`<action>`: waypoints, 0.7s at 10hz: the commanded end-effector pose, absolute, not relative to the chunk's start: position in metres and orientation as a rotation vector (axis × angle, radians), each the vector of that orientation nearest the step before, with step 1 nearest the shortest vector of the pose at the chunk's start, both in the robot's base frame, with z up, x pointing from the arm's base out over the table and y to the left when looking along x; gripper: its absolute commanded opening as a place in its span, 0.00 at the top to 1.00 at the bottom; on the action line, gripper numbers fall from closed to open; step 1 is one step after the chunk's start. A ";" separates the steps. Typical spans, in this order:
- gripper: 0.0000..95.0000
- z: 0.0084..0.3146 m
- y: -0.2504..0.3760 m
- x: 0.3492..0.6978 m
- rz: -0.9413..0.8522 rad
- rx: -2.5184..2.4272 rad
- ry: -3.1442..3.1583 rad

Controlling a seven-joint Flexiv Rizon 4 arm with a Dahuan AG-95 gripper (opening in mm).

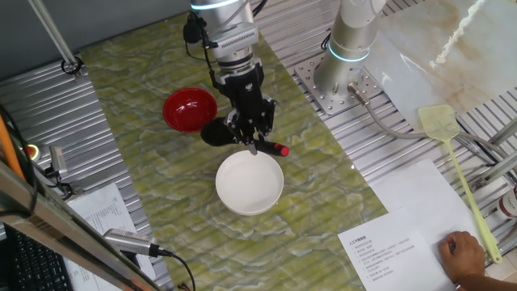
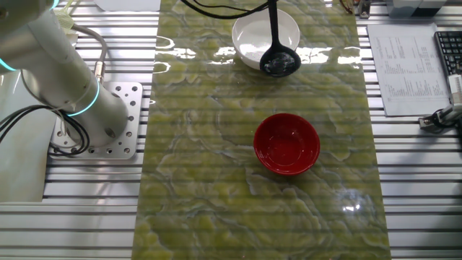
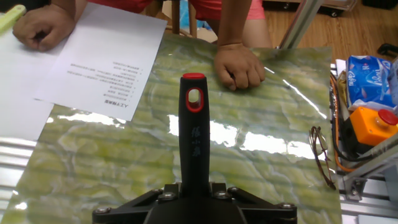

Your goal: Scoop water with a large spoon from one bowl to another

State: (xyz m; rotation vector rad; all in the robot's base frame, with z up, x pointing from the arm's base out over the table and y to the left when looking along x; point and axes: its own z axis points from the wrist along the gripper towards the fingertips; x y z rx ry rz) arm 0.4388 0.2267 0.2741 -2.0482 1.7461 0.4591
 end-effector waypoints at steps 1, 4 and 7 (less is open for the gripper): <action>1.00 0.274 0.227 0.439 0.463 -2.027 1.770; 1.00 0.274 0.227 0.439 0.461 -2.002 1.791; 1.00 0.274 0.227 0.439 0.465 -1.992 1.790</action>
